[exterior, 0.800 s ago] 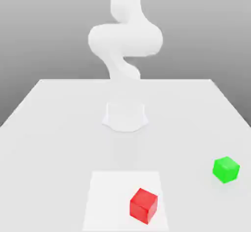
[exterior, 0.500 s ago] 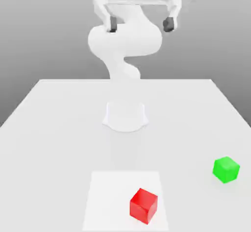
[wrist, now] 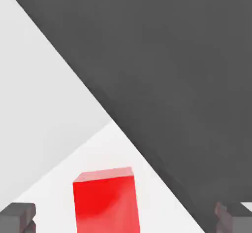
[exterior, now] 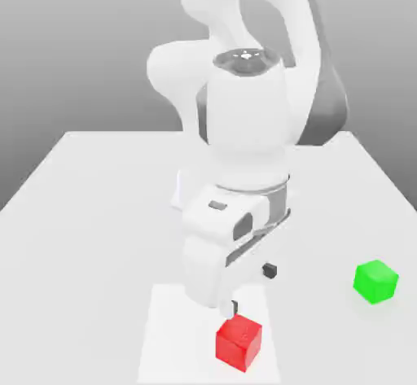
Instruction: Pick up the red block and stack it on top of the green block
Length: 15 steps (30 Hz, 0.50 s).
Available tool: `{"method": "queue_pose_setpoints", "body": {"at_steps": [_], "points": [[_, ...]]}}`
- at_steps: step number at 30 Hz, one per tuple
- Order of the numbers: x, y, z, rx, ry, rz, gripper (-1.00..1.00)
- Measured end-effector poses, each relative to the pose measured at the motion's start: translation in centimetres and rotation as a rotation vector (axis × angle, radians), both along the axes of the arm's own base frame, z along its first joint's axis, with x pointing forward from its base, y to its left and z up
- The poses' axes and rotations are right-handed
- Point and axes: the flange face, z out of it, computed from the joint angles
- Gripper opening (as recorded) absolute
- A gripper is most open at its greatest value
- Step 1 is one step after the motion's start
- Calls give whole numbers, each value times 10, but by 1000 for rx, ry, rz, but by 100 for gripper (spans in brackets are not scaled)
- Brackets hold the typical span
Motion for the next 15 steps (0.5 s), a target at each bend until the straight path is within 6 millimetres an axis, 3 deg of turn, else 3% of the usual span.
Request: {"method": "queue_pose_setpoints", "body": {"at_steps": [4, 5, 11, 15], "points": [[-2, -1, -50, -11, 12, 21, 0], [-3, -1, -62, -11, 13, 21, -100], [-4, -1, -69, -11, 16, 20, -100], [-2, 0, -36, -12, 14, 23, -100]]}}
